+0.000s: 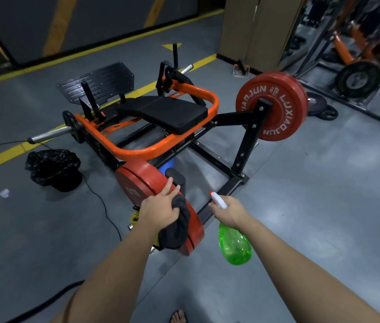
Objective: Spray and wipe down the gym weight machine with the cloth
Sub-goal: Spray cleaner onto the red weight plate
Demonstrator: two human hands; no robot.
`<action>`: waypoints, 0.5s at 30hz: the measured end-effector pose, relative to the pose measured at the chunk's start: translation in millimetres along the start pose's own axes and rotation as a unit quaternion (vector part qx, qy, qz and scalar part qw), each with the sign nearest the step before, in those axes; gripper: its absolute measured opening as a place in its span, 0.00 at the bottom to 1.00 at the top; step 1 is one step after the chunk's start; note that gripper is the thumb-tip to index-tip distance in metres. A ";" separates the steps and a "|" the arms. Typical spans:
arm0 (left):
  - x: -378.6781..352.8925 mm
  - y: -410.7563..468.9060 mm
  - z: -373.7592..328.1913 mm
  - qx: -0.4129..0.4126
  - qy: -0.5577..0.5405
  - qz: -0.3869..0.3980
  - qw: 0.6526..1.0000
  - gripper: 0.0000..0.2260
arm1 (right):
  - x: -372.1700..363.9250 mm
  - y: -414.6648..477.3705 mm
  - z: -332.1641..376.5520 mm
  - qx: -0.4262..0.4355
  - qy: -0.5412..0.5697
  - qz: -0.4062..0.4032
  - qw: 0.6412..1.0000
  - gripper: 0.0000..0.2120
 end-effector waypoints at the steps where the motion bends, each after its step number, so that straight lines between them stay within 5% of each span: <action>1: -1.0 1.7 2.6 0.000 -0.010 -0.012 1.000 0.31 | -0.2 0.7 0.0 0.000 0.006 -0.003 1.000 0.12; 15: 15.8 23.1 27.7 -0.010 -0.078 -0.055 0.995 0.25 | -6.7 1.2 -13.3 -0.004 0.017 -0.012 1.000 0.11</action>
Point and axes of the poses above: each hand's wrist, its own y-axis towards the middle knuckle, its own x-axis out of the back of the hand, z = x × y, the point moved 2 cm from there along y, towards the middle knuckle, and after that the axes turned 7 degrees about -y, right-handed, at the moved point
